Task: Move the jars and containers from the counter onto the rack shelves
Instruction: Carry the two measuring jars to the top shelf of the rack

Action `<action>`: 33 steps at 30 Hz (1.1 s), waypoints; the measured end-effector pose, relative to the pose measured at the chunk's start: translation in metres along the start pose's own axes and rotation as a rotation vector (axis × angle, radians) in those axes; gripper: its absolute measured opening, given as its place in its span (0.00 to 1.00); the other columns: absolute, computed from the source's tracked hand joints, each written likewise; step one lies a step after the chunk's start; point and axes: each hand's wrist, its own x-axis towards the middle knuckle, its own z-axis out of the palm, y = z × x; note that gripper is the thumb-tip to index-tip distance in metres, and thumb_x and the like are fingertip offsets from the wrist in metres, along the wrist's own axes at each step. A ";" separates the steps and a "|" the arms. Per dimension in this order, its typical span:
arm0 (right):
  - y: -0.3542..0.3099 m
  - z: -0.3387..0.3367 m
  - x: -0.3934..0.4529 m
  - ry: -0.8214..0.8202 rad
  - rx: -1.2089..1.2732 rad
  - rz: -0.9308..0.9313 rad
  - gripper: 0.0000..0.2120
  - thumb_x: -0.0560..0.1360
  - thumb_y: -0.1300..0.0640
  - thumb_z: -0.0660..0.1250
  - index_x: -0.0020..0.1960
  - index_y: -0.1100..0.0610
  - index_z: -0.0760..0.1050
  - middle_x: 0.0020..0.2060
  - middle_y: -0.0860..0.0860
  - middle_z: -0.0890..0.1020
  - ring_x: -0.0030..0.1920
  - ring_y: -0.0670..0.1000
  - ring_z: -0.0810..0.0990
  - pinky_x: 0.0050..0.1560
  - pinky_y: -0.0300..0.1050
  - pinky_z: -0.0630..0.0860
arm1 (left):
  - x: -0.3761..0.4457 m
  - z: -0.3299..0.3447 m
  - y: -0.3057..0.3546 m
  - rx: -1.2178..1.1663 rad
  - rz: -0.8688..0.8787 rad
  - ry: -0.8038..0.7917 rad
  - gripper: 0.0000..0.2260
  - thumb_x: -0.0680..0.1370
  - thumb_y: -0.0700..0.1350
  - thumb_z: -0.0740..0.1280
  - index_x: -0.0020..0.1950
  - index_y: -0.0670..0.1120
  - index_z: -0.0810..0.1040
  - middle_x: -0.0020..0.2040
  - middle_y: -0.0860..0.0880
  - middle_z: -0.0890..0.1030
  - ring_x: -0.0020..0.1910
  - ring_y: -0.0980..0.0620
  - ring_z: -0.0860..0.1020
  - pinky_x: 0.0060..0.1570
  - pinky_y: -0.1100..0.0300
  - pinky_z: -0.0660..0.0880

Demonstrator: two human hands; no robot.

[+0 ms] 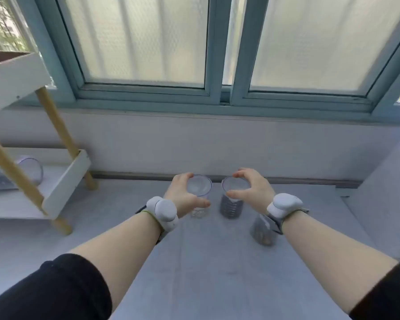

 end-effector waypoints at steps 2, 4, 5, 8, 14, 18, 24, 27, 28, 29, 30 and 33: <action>0.005 0.004 0.011 -0.007 -0.072 0.032 0.29 0.65 0.53 0.76 0.63 0.54 0.73 0.71 0.53 0.68 0.71 0.53 0.65 0.70 0.48 0.61 | 0.014 0.004 0.001 0.062 0.001 0.012 0.42 0.64 0.47 0.78 0.73 0.47 0.60 0.73 0.47 0.61 0.71 0.48 0.63 0.66 0.57 0.64; 0.016 0.012 0.030 -0.031 -0.145 0.096 0.34 0.64 0.51 0.76 0.67 0.55 0.69 0.72 0.55 0.66 0.73 0.54 0.61 0.71 0.48 0.59 | 0.039 0.012 -0.004 0.116 -0.045 -0.007 0.43 0.64 0.48 0.78 0.74 0.46 0.59 0.74 0.46 0.59 0.72 0.47 0.61 0.70 0.52 0.62; 0.024 0.017 0.039 -0.041 -0.164 0.123 0.36 0.64 0.50 0.76 0.68 0.56 0.67 0.73 0.56 0.65 0.74 0.55 0.59 0.71 0.48 0.58 | 0.051 0.016 -0.006 0.131 -0.063 -0.013 0.44 0.64 0.48 0.78 0.74 0.46 0.58 0.75 0.46 0.58 0.73 0.47 0.59 0.70 0.51 0.61; 0.040 0.028 0.057 -0.053 -0.207 0.168 0.39 0.64 0.48 0.76 0.70 0.56 0.65 0.74 0.58 0.61 0.75 0.56 0.55 0.71 0.48 0.55 | 0.075 0.023 -0.014 0.197 -0.083 -0.019 0.48 0.63 0.50 0.78 0.76 0.46 0.55 0.77 0.45 0.55 0.75 0.46 0.54 0.72 0.51 0.58; 0.067 0.054 0.087 -0.041 -0.347 0.253 0.44 0.60 0.42 0.77 0.70 0.53 0.63 0.72 0.58 0.63 0.74 0.60 0.54 0.71 0.51 0.56 | 0.113 0.039 -0.046 0.256 -0.147 -0.045 0.53 0.61 0.52 0.79 0.76 0.46 0.49 0.77 0.45 0.53 0.76 0.46 0.51 0.72 0.53 0.56; 0.073 0.062 0.090 -0.053 -0.437 0.277 0.42 0.61 0.47 0.75 0.71 0.51 0.61 0.71 0.57 0.63 0.71 0.61 0.58 0.67 0.50 0.62 | 0.118 0.046 -0.058 0.281 -0.161 -0.054 0.50 0.62 0.51 0.78 0.76 0.44 0.51 0.76 0.45 0.56 0.73 0.44 0.59 0.69 0.52 0.63; 0.062 0.067 0.082 -0.032 -0.393 0.268 0.40 0.62 0.53 0.73 0.71 0.51 0.60 0.70 0.56 0.64 0.69 0.60 0.60 0.63 0.49 0.66 | 0.110 0.035 -0.062 0.296 -0.144 0.015 0.40 0.66 0.48 0.75 0.72 0.42 0.59 0.68 0.43 0.64 0.63 0.42 0.71 0.55 0.56 0.70; 0.050 0.070 0.074 -0.075 -0.376 0.249 0.41 0.62 0.52 0.72 0.71 0.51 0.59 0.71 0.55 0.63 0.69 0.59 0.59 0.64 0.50 0.65 | 0.100 0.029 -0.065 0.310 -0.138 0.001 0.42 0.66 0.49 0.74 0.74 0.44 0.56 0.72 0.44 0.61 0.67 0.42 0.67 0.59 0.57 0.69; 0.047 0.072 0.072 -0.089 -0.374 0.241 0.41 0.62 0.52 0.72 0.72 0.51 0.59 0.71 0.55 0.63 0.70 0.59 0.59 0.65 0.50 0.65 | 0.097 0.031 -0.065 0.310 -0.144 -0.007 0.42 0.66 0.50 0.74 0.75 0.44 0.55 0.73 0.44 0.59 0.69 0.43 0.65 0.62 0.55 0.68; 0.043 0.073 0.069 -0.097 -0.373 0.232 0.41 0.62 0.52 0.72 0.72 0.52 0.59 0.71 0.55 0.63 0.70 0.59 0.59 0.66 0.50 0.64 | 0.094 0.033 -0.066 0.309 -0.147 -0.009 0.43 0.66 0.51 0.74 0.75 0.44 0.55 0.74 0.45 0.57 0.71 0.43 0.63 0.64 0.55 0.67; 0.041 0.074 0.068 -0.100 -0.371 0.225 0.41 0.63 0.52 0.72 0.72 0.52 0.59 0.71 0.55 0.63 0.70 0.59 0.59 0.66 0.49 0.64 | 0.093 0.036 -0.066 0.308 -0.149 -0.006 0.43 0.66 0.52 0.74 0.74 0.44 0.56 0.75 0.45 0.56 0.72 0.43 0.61 0.66 0.55 0.65; 0.038 0.074 0.067 -0.092 -0.379 0.212 0.41 0.63 0.52 0.72 0.72 0.52 0.59 0.70 0.55 0.64 0.69 0.59 0.60 0.65 0.49 0.63 | 0.096 0.045 -0.067 0.346 -0.170 0.016 0.46 0.64 0.55 0.76 0.74 0.44 0.55 0.76 0.45 0.53 0.73 0.42 0.57 0.68 0.54 0.62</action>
